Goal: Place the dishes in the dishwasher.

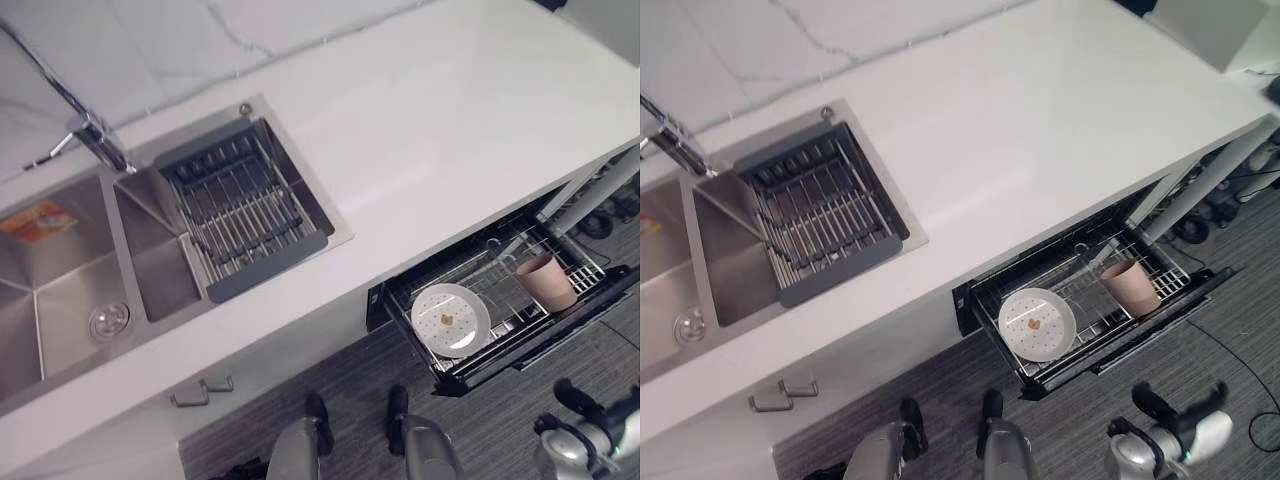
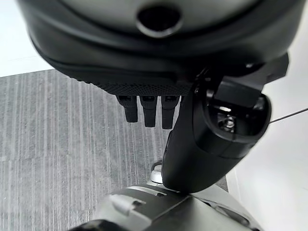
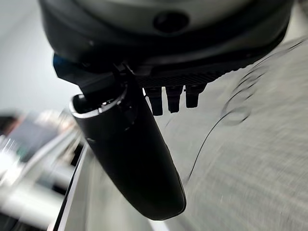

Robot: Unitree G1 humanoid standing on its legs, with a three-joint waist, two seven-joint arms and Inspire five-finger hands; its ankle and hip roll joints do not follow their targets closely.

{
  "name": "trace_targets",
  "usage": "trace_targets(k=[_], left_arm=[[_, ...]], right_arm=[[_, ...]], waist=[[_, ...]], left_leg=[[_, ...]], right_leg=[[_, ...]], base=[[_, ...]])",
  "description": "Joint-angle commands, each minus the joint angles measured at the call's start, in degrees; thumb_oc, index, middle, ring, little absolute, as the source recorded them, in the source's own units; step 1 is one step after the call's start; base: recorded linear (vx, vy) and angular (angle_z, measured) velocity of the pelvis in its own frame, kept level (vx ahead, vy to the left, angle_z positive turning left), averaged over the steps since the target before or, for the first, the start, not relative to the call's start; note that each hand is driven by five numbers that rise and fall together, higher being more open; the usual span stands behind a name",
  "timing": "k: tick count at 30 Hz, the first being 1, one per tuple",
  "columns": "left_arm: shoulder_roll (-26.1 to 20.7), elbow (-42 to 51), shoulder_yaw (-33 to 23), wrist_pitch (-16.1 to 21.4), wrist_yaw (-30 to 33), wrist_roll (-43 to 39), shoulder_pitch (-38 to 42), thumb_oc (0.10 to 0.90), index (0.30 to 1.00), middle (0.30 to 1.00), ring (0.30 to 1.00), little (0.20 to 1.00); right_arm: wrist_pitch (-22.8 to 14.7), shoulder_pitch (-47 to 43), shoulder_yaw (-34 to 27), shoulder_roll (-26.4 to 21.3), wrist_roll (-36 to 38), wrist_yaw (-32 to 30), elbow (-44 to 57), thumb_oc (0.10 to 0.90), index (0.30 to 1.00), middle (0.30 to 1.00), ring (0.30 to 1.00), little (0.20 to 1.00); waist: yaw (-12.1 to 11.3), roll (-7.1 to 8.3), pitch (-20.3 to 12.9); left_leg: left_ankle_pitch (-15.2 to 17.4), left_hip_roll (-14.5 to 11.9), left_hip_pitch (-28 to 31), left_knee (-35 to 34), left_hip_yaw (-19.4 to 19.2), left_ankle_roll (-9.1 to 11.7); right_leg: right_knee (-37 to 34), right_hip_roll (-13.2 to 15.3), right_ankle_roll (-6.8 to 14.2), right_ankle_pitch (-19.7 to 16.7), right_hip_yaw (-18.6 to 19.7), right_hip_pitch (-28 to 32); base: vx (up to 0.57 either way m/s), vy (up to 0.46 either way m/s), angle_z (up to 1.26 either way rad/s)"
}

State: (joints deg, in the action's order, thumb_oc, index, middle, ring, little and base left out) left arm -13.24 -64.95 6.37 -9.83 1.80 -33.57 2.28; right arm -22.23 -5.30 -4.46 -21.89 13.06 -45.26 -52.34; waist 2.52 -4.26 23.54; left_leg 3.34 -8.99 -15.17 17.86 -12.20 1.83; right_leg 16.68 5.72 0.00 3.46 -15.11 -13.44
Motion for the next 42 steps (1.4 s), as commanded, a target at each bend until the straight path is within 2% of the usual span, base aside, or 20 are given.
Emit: trace_targets(k=[1, 5, 12, 23, 24, 25, 26, 27, 28, 34, 42], left_arm=[[0.30, 0.47, 0.83, -0.04, -0.63, -0.89, 0.56, 0.800, 0.900, 0.900, 0.900, 0.900], [0.32, 0.60, 0.94, -0.13, -0.22, 0.16, 0.68, 0.800, 0.900, 0.900, 0.900, 0.900], [0.48, 0.84, 1.39, -0.19, 0.16, 1.28, 0.22, 0.800, 0.900, 0.900, 0.900, 0.900], [-0.56, 0.42, 0.06, -2.30, 0.30, 1.53, -1.26, 0.800, 0.900, 0.900, 0.900, 0.900], [-0.87, 0.33, -0.32, -2.58, 0.58, 2.04, -1.43, 0.800, 0.900, 0.900, 0.900, 0.900], [-0.90, 0.33, -0.35, -2.61, 0.55, 2.09, -1.43, 0.800, 0.900, 0.900, 0.900, 0.900], [-1.26, 0.21, -0.61, -2.69, 0.63, 2.31, -1.85, 0.800, 0.900, 0.900, 0.900, 0.900], [-1.33, 0.24, -0.70, -2.70, 0.60, 2.35, -1.83, 0.800, 0.900, 0.900, 0.900, 0.900], [-1.65, 0.16, -0.84, -2.70, 0.64, 2.55, -2.14, 0.800, 0.900, 0.900, 0.900, 0.900], [-3.45, 0.24, -1.66, -2.61, 0.41, 4.40, -2.99, 0.800, 0.900, 0.900, 0.900, 0.900], [-4.78, -0.27, -2.04, -0.32, -1.38, 4.81, -4.15, 0.800, 0.900, 0.900, 0.900, 0.900]], right_arm=[[-4.56, 0.39, 0.50, -6.12, -2.57, -0.25, 2.17, 0.800, 0.900, 0.900, 0.900, 0.900], [-5.67, -2.66, 4.93, -6.33, -4.37, 1.31, 1.87, 0.800, 0.900, 0.900, 0.900, 0.900], [-5.23, -8.17, 11.71, -8.46, -8.53, 3.51, 4.30, 0.800, 0.900, 0.900, 0.900, 0.900], [-8.89, -15.56, 15.27, -12.53, -11.76, 7.83, 7.57, 0.800, 0.900, 0.900, 0.900, 0.900], [-9.01, -17.62, 16.19, -13.20, -12.97, 8.33, 7.62, 0.800, 0.900, 0.900, 0.900, 0.900], [-9.06, -17.80, 16.27, -13.26, -13.12, 8.36, 7.62, 0.800, 0.900, 0.900, 0.900, 0.900], [-8.71, -19.63, 17.16, -13.97, -13.30, 8.51, 7.71, 0.800, 0.900, 0.900, 0.900, 0.900], [-8.67, -19.93, 17.26, -14.00, -13.08, 8.58, 7.65, 0.800, 0.900, 0.900, 0.900, 0.900], [-8.42, -21.23, 17.76, -14.54, -13.24, 8.63, 7.78, 0.800, 0.900, 0.900, 0.900, 0.900], [-7.21, -30.50, 19.10, -17.78, -12.20, 12.66, 6.23, 0.800, 0.900, 0.900, 0.900, 0.900], [-4.61, -38.45, 21.99, -17.45, -8.88, 16.20, 2.23, 0.800, 0.900, 0.900, 0.900, 0.900]], waist=[[-0.86, 0.15, -0.22], [-2.52, -0.58, 0.94], [-5.24, -1.52, 1.92], [-10.22, -1.47, 2.20], [-11.30, -1.36, 2.32], [-11.37, -1.35, 2.34], [-12.19, -0.31, 2.27], [-12.37, -1.13, 2.33], [-12.88, -0.06, 2.27], [-16.98, 0.71, 1.90], [-20.78, 2.16, 0.75]], left_leg=[[3.12, 0.80, 1.01, -0.67, 0.85, -0.11], [2.47, 1.19, 0.20, -0.67, 2.45, -0.06], [0.37, 1.15, -2.30, -0.67, 3.73, 0.82], [-3.38, -0.20, -7.35, -0.67, 4.52, 2.15], [-4.08, -0.52, -8.01, -0.67, 4.50, 2.39], [-4.13, -0.53, -8.05, -0.67, 4.51, 2.41], [-3.76, 0.19, -7.90, -0.67, 4.74, 3.09], [-4.75, -0.66, -8.47, -0.67, 4.61, 2.58], [-4.18, 0.17, -8.11, -0.67, 4.74, 3.17], [-5.09, -0.11, -8.58, -0.67, 4.65, 3.29], [-4.34, 0.31, -7.79, -0.67, 4.56, 2.85]], right_leg=[[7.31, -1.37, -0.87, 12.87, -1.74, 6.12], [10.06, -0.97, -1.04, 13.59, -2.37, 4.94], [11.24, -0.78, -1.46, 14.65, -3.25, 5.68], [11.77, -1.68, -2.41, 17.22, -4.37, 9.28], [11.65, -1.82, -2.61, 17.65, -4.79, 10.50], [11.62, -1.84, -2.62, 17.68, -4.82, 10.61], [11.62, -1.12, -2.39, 19.00, -4.47, 12.04], [11.44, -1.77, -2.69, 17.93, -5.17, 11.75], [11.47, -0.94, -2.40, 19.17, -4.77, 12.87], [10.26, -0.41, -2.24, 19.68, -7.23, 16.87], [6.98, -0.75, -1.84, 18.97, -10.39, 21.80]], base=[[-0.03, -0.040, 0.20], [-0.01, -0.026, 0.24], [0.05, 0.021, 0.08], [0.13, 0.016, 0.14], [0.16, 0.025, 0.33], [0.27, 0.004, 0.28], [0.11, 0.010, 0.18], [0.23, -0.010, 0.23], [0.11, 0.006, 0.38], [0.14, 0.014, 0.22], [0.09, 0.003, 0.20]])
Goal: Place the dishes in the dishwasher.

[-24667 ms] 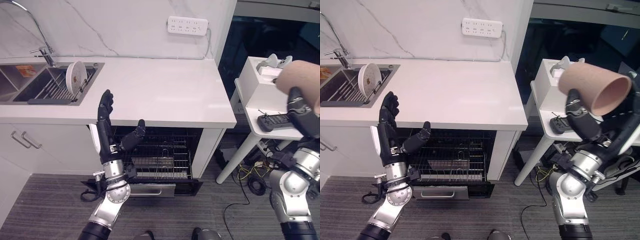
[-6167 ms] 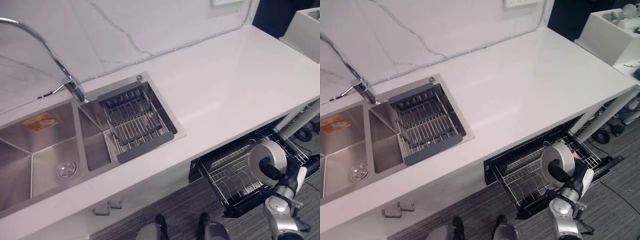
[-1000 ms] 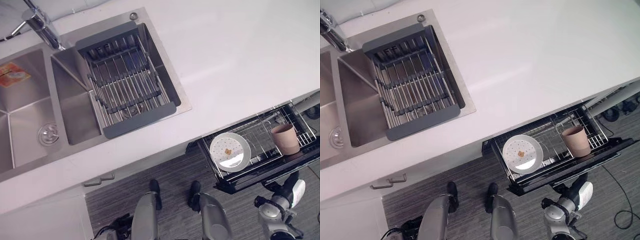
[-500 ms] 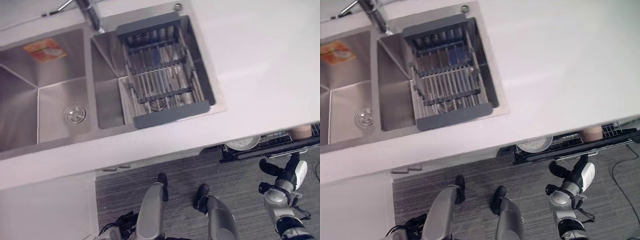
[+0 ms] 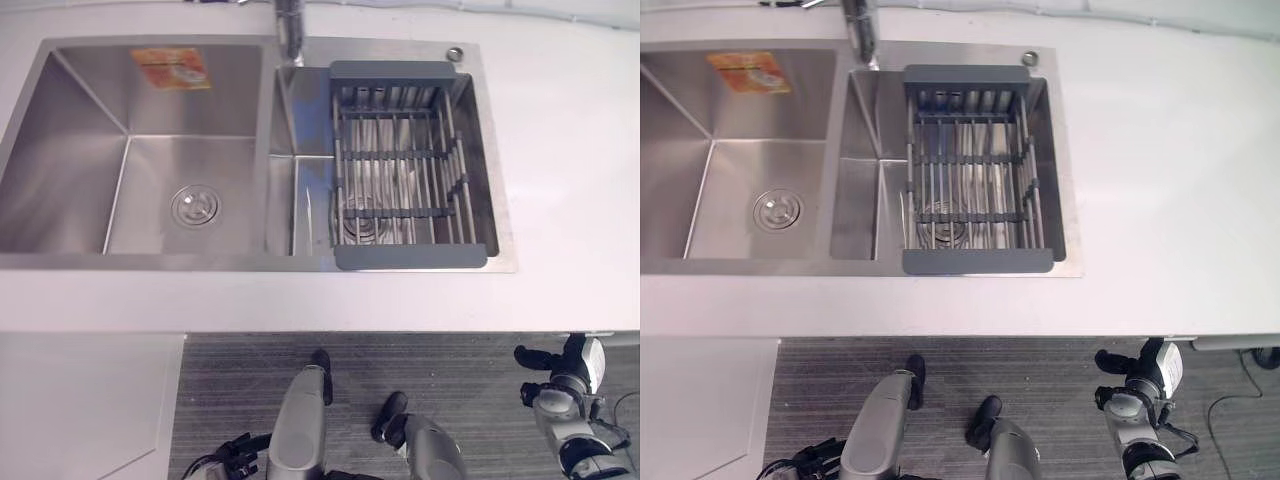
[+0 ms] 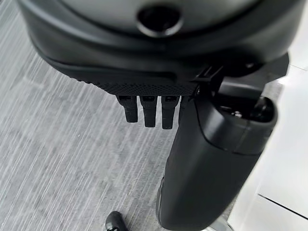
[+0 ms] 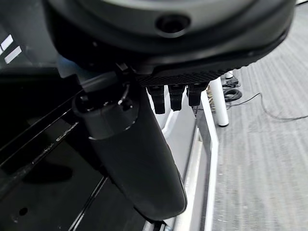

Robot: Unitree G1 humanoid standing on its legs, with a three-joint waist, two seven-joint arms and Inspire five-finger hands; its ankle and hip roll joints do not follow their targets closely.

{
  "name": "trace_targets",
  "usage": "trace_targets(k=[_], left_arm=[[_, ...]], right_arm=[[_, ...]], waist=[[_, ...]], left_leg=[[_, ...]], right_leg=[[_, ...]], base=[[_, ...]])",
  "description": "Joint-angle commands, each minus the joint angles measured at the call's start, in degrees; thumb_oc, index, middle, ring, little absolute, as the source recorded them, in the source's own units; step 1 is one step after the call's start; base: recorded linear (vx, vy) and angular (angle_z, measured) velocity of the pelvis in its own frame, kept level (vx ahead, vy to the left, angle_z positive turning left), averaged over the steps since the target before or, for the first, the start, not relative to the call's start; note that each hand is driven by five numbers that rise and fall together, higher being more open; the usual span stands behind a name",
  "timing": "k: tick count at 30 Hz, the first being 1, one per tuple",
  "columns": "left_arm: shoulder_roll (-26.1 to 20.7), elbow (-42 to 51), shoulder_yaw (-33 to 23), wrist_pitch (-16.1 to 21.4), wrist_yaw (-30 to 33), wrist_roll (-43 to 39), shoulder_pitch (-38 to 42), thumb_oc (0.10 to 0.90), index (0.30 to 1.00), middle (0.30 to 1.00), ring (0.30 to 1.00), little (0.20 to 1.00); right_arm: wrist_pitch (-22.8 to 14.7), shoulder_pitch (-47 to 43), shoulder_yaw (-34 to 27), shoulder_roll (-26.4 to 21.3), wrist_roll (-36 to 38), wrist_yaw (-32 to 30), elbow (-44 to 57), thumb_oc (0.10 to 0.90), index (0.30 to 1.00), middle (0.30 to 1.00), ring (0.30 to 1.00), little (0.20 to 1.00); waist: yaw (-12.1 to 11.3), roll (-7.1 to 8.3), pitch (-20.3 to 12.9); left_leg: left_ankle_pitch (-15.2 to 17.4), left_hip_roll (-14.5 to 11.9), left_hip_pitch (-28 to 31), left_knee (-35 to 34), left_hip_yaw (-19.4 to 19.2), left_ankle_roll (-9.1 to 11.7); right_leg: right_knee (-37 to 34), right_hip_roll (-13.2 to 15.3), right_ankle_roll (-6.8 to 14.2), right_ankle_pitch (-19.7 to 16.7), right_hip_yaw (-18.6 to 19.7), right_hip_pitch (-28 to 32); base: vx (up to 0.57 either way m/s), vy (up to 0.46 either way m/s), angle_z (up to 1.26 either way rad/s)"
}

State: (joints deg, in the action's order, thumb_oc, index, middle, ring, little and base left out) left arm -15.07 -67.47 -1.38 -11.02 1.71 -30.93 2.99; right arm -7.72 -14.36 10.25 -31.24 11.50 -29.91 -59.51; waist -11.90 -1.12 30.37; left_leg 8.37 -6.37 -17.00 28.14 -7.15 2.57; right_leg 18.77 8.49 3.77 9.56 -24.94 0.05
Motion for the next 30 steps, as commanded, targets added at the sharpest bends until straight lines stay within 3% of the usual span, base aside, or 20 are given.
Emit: trace_targets(k=[1, 3, 4, 7, 8, 9, 11, 16, 22, 24, 25, 27, 29, 30], left_arm=[[-2.99, 2.29, 5.68, 0.89, -1.58, 2.59, -4.96, 0.800, 0.900, 0.900, 0.900, 0.900], [-2.75, 2.18, 5.58, 2.94, -3.11, 3.00, -5.60, 0.800, 0.900, 0.900, 0.900, 0.900], [-2.43, 2.81, 5.67, 5.62, -2.24, 4.68, -6.32, 0.800, 0.900, 0.900, 0.900, 0.900], [-2.25, 3.73, 5.85, 8.73, 0.57, 8.39, -6.79, 0.800, 0.900, 0.900, 0.900, 0.900], [-2.36, 4.00, 6.06, 9.78, 2.40, 11.87, -6.80, 0.800, 0.900, 0.900, 0.900, 0.900], [-3.01, 3.90, 7.67, 11.53, 6.14, 24.01, -6.31, 0.800, 0.900, 0.900, 0.900, 0.900], [-3.59, 3.65, 9.10, 12.22, 10.40, 28.22, -5.64, 0.800, 0.900, 0.900, 0.900, 0.900], [-5.07, 4.53, 10.01, 11.53, 15.00, 29.70, -3.85, 0.800, 0.900, 0.900, 0.900, 0.900], [-5.84, 6.05, 7.06, 12.50, 17.07, 26.09, -0.71, 0.800, 0.900, 0.900, 0.900, 0.900], [-6.43, 2.62, 4.63, 18.03, 14.65, 24.08, -1.68, 0.800, 0.900, 0.900, 0.900, 0.900], [-6.98, 2.08, 3.77, 19.03, 12.23, 22.72, -1.74, 0.800, 0.900, 0.900, 0.900, 0.900], [-7.32, 2.25, 2.99, 19.08, 9.62, 21.45, -1.82, 0.800, 0.900, 0.900, 0.900, 0.900], [-7.41, 3.03, 1.94, 18.53, 3.15, 17.09, -2.15, 0.800, 0.900, 0.900, 0.900, 0.900], [-6.72, 4.20, 0.99, 16.50, -1.57, 12.86, -2.64, 0.800, 0.900, 0.900, 0.900, 0.900]], right_arm=[[-18.91, -29.57, 7.42, -7.86, -6.91, 0.98, 9.27, 0.800, 0.900, 0.900, 0.900, 0.900], [-17.78, -29.45, 7.58, -6.75, -6.78, 1.36, 9.19, 0.800, 0.900, 0.900, 0.900, 0.900], [-16.64, -28.22, 7.71, -5.58, -6.53, 1.63, 9.42, 0.800, 0.900, 0.900, 0.900, 0.900], [-15.77, -25.52, 7.61, -4.08, -6.36, 2.21, 9.93, 0.800, 0.900, 0.900, 0.900, 0.900], [-15.58, -24.59, 7.70, -3.50, -6.19, 2.27, 10.10, 0.800, 0.900, 0.900, 0.900, 0.900], [-15.70, -21.34, 7.93, -1.88, -6.32, 2.70, 10.75, 0.800, 0.900, 0.900, 0.900, 0.900], [-15.43, -18.17, 8.42, -0.76, -6.80, 3.79, 11.77, 0.800, 0.900, 0.900, 0.900, 0.900], [-15.93, -11.31, 8.97, 0.52, -7.24, 5.08, 13.22, 0.800, 0.900, 0.900, 0.900, 0.900], [-18.55, 1.56, 5.59, 3.71, -6.96, 9.19, 10.06, 0.800, 0.900, 0.900, 0.900, 0.900], [-21.75, 4.12, 4.21, 3.95, -6.41, 11.32, 6.39, 0.800, 0.900, 0.900, 0.900, 0.900], [-22.41, 4.90, 3.81, 3.86, -6.17, 11.96, 5.34, 0.800, 0.900, 0.900, 0.900, 0.900], [-22.57, 5.94, 3.23, 3.75, -6.40, 12.37, 5.24, 0.800, 0.900, 0.900, 0.900, 0.900], [-22.25, 7.96, 1.83, 3.97, -6.80, 13.36, 5.55, 0.800, 0.900, 0.900, 0.900, 0.900], [-21.94, 9.47, 0.92, 4.33, -7.83, 13.84, 6.17, 0.800, 0.900, 0.900, 0.900, 0.900]], waist=[[-6.53, -0.89, -6.16], [-7.07, -0.55, -6.49], [-7.33, -0.49, -6.82], [-7.20, -0.44, -7.24], [-7.05, -0.45, -7.35], [-6.25, -0.62, -7.72], [-5.14, -0.98, -8.02], [-2.56, -1.81, -8.66], [3.34, -2.47, -10.86], [4.50, -2.09, -11.98], [4.97, -2.18, -12.23], [5.59, -2.38, -12.38], [6.64, -2.62, -12.68], [7.40, -2.76, -12.88]], left_leg=[[-9.28, -2.25, -5.89, -10.95, -0.47, 2.09], [-8.92, -2.01, -5.61, -10.95, -0.25, 1.95], [-8.57, -1.69, -5.23, -10.95, -0.09, 1.78], [-8.16, -1.36, -4.67, -10.95, 0.05, 1.61], [-8.06, -1.33, -4.45, -10.95, 0.06, 1.57], [-7.77, -1.29, -3.87, -10.95, 0.14, 1.49], [-7.44, -1.41, -3.27, -10.95, 0.06, 1.44], [-7.17, -2.22, -2.18, -10.95, -0.91, 1.39], [-7.10, -4.37, -0.84, -10.95, -3.75, 2.40], [-6.55, -4.33, -0.55, -10.95, -4.12, 2.52], [-6.42, -4.35, -0.28, -10.95, -4.32, 2.51], [-6.27, -4.23, 0.04, -10.95, -4.33, 2.60], [-5.98, -3.96, 0.49, -10.95, -4.49, 2.63], [-5.71, -3.84, 0.94, -10.95, -4.52, 2.64]], right_leg=[[4.66, -3.56, -5.55, 12.79, -0.73, 8.51], [3.84, -3.69, -5.32, 12.43, -1.24, 9.20], [3.00, -3.71, -5.04, 11.99, -1.53, 9.78], [1.87, -3.69, -4.61, 11.38, -1.59, 10.37], [1.62, -3.67, -4.51, 11.21, -1.53, 10.45], [1.15, -3.55, -4.22, 10.80, -1.14, 10.41], [1.01, -3.42, -3.86, 10.73, -0.43, 10.12], [0.60, -3.15, -3.33, 10.50, 0.74, 9.88], [-1.58, -3.54, -2.17, 9.38, 3.06, 9.55], [-1.58, -3.27, -1.70, 9.41, 3.69, 8.87], [-1.58, -3.08, -1.63, 9.29, 3.85, 8.66], [-1.58, -2.92, -1.52, 9.18, 4.18, 8.40], [-1.58, -2.63, -1.25, 8.94, 4.90, 7.90], [-1.58, -2.40, -1.14, 8.74, 5.39, 7.44]], base=[[0.05, 0.001, 0.19], [0.04, 0.016, 0.25], [0.03, 0.026, 0.14], [0.01, 0.020, 0.02], [-0.02, 0.074, 0.03], [-0.04, 0.103, 0.06], [-0.06, 0.105, 0.05], [-0.07, 0.078, -0.11], [-0.11, 0.011, -0.19], [-0.10, 0.002, -0.08], [-0.09, 0.032, -0.07], [-0.05, 0.048, -0.08], [-0.07, 0.071, -0.19], [-0.10, 0.078, -0.22]])
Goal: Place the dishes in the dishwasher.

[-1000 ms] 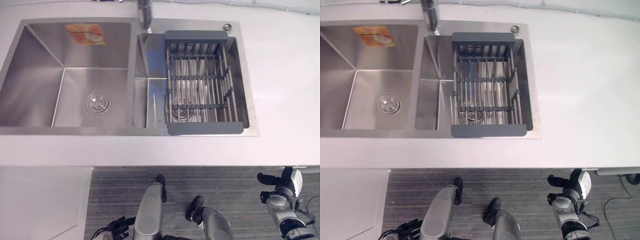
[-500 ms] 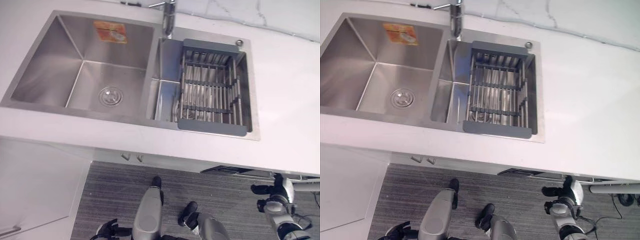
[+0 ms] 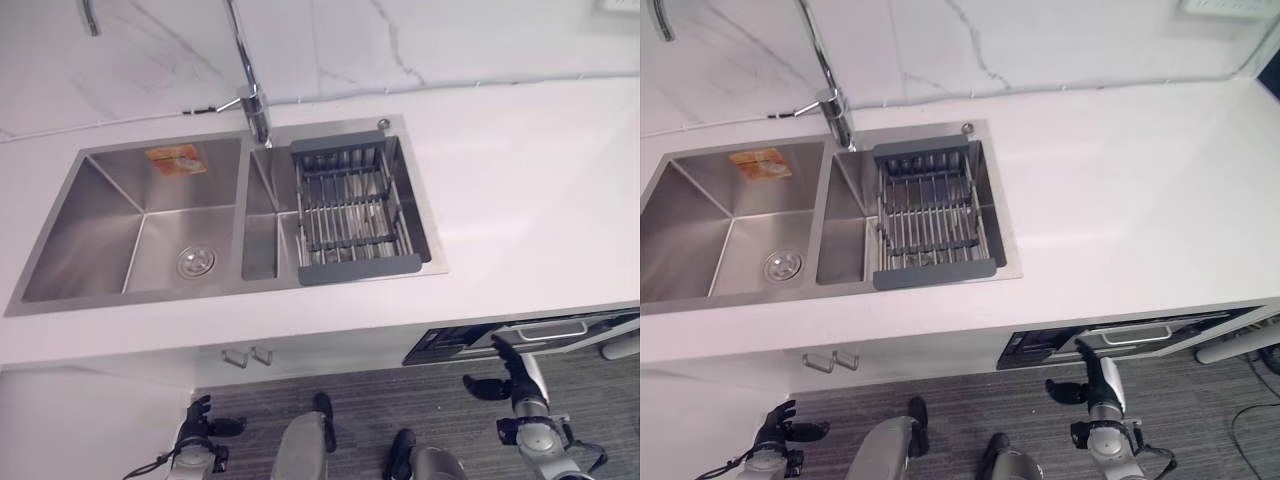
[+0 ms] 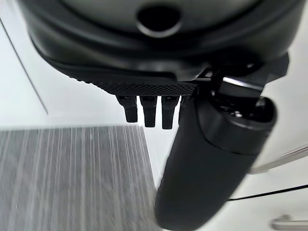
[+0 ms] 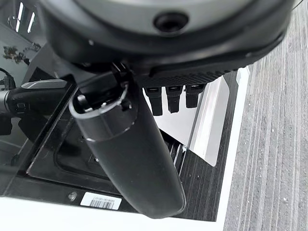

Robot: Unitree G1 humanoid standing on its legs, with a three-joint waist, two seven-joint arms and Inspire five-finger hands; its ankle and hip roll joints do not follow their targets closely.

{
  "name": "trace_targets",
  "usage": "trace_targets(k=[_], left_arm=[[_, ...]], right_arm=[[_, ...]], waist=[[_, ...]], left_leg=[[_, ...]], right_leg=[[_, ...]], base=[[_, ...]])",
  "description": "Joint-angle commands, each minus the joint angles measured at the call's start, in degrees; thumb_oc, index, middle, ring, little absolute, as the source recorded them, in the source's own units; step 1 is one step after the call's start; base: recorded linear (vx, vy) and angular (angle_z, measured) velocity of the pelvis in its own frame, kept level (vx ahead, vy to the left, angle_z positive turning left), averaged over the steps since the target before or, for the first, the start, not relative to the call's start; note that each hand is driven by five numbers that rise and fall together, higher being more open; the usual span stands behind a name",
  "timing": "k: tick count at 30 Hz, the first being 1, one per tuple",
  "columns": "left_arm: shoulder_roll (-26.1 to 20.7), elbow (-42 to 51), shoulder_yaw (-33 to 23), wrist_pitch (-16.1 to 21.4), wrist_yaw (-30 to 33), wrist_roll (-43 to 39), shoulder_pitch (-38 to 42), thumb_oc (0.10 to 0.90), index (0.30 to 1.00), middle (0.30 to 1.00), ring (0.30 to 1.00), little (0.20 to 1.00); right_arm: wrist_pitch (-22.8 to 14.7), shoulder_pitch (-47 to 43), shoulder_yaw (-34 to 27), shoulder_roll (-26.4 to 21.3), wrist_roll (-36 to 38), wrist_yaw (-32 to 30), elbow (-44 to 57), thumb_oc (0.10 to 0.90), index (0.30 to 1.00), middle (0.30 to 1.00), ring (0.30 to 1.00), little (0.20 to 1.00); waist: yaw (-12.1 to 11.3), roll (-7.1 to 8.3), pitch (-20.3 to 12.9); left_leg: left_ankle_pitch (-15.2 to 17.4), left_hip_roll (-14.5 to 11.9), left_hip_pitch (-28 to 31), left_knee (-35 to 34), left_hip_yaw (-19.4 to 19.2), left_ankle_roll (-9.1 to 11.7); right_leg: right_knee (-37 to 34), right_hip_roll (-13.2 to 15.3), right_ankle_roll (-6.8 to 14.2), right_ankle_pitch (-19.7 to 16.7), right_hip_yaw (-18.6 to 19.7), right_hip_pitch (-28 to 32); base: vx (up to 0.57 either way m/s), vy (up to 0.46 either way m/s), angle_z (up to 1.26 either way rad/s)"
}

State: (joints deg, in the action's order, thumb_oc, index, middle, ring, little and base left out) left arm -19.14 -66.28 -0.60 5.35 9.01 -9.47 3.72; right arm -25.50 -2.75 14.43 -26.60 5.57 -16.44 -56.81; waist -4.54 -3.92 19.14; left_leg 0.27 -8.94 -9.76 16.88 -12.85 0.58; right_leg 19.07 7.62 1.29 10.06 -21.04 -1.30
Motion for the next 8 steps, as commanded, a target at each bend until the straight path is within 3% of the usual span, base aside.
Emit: trace_targets(k=[1, 2, 8], left_arm=[[-1.42, 4.33, -0.70, -2.74, -14.77, -12.37, -4.10, 0.800, 0.900, 0.900, 0.900, 0.900], [-0.96, 4.72, -1.00, -3.46, -16.09, -12.58, -4.26, 0.800, 0.900, 0.900, 0.900, 0.900], [2.90, 5.72, -0.08, -7.73, -23.85, -9.81, -4.55, 0.800, 0.900, 0.900, 0.900, 0.900]], right_arm=[[-3.20, -0.58, -4.07, 0.22, -2.53, 0.77, 4.12, 0.800, 0.900, 0.900, 0.900, 0.900], [-2.94, -0.27, -4.36, 0.48, -2.60, 0.94, 4.21, 0.800, 0.900, 0.900, 0.900, 0.900], [-1.36, 1.90, -5.38, 2.45, -1.49, 1.88, 3.65, 0.800, 0.900, 0.900, 0.900, 0.900]], waist=[[0.77, -0.04, -1.92], [0.88, -0.76, -1.93], [2.42, -0.19, -2.99]], left_leg=[[2.66, -1.03, -5.92, 0.31, 1.18, 4.66], [1.69, -1.76, -6.47, 0.31, 0.85, 4.07], [2.45, -1.51, -5.77, 0.31, 0.96, 4.02]], right_leg=[[-1.89, -1.28, 1.50, 7.94, 2.08, 8.19], [-1.89, -1.84, 1.24, 6.70, 1.63, 7.35], [-1.89, -1.59, 1.40, 5.67, 2.97, 5.23]], base=[[-0.16, 0.081, -0.21], [-0.16, 0.052, -0.18], [-0.06, 0.013, -0.15]])
